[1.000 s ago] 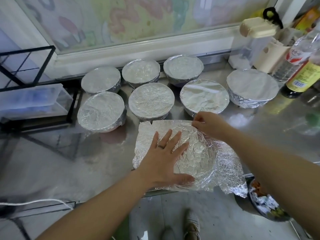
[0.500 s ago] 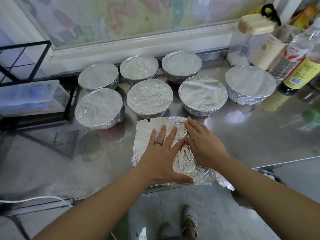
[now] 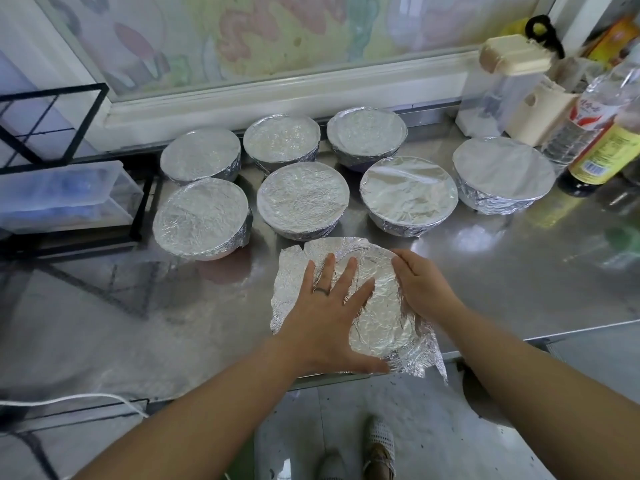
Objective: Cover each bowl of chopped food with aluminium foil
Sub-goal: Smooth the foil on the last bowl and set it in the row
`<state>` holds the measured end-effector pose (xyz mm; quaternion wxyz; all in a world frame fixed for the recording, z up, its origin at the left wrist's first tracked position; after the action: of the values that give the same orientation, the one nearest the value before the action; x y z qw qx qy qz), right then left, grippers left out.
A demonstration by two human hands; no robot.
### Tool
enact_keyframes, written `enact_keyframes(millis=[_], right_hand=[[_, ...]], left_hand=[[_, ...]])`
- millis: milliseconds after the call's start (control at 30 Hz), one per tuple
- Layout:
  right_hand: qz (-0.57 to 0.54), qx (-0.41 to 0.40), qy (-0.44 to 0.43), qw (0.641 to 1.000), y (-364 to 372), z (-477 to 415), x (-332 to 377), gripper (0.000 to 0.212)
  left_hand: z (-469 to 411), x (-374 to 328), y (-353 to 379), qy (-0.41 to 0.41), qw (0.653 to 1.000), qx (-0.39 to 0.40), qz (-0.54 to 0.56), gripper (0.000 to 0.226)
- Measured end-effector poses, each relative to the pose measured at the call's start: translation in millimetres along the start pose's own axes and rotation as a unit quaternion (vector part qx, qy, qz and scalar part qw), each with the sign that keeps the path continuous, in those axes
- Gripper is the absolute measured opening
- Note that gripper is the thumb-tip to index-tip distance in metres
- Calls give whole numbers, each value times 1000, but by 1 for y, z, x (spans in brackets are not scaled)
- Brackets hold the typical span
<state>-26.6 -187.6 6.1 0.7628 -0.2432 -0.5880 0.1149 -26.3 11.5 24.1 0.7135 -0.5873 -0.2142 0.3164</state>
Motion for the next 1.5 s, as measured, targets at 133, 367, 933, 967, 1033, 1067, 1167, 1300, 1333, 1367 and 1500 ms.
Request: enact_keyframes(millis=[133, 367, 933, 967, 1033, 1067, 1167, 1300, 1333, 1367, 1500], right_hand=[[-76, 16, 10, 997, -2, 1, 1, 24], [205, -3, -175, 963, -8, -10, 29, 36], [223, 131, -166, 952, 12, -55, 59, 23], [231, 138, -166, 949, 12, -56, 59, 24], [250, 158, -167, 940, 14, -57, 60, 24], [264, 169, -162, 936, 15, -57, 59, 26], [305, 201, -142, 920, 17, -60, 54, 37], [302, 186, -206, 912, 6, -56, 68, 36], [296, 178, -239, 908, 6, -54, 77, 33], [297, 187, -270, 897, 9, -52, 85, 30], [379, 275, -279, 839, 30, -58, 96, 37]], left_hand=[[0, 0, -1, 0, 1000, 1, 0, 127], [0, -1, -3, 3, 1000, -2, 7, 128], [2, -2, -5, -5, 1000, -10, 19, 126], [2, -2, -5, -6, 1000, -9, 18, 126], [2, -3, -5, -7, 1000, -6, 15, 126], [2, -3, -5, -7, 1000, -4, 14, 126], [2, -3, -6, -4, 1000, -1, 13, 126], [2, -3, -7, 4, 1000, 0, 11, 126], [2, -3, -8, 6, 1000, -3, 9, 126], [3, -3, -8, 7, 1000, -5, 8, 125], [2, -2, -5, 6, 1000, -12, 8, 126]])
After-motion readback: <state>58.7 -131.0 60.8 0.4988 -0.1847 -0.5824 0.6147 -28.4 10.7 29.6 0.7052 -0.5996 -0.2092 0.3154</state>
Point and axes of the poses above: each hand's wrist, its own z-axis away from the middle knuckle, its own y-axis out of the palm, x = y × z, the point moved 2 cm from there along -z, towards the middle knuckle, and after that the axes turned 2 degrees about -y, right-handed, at the moved point
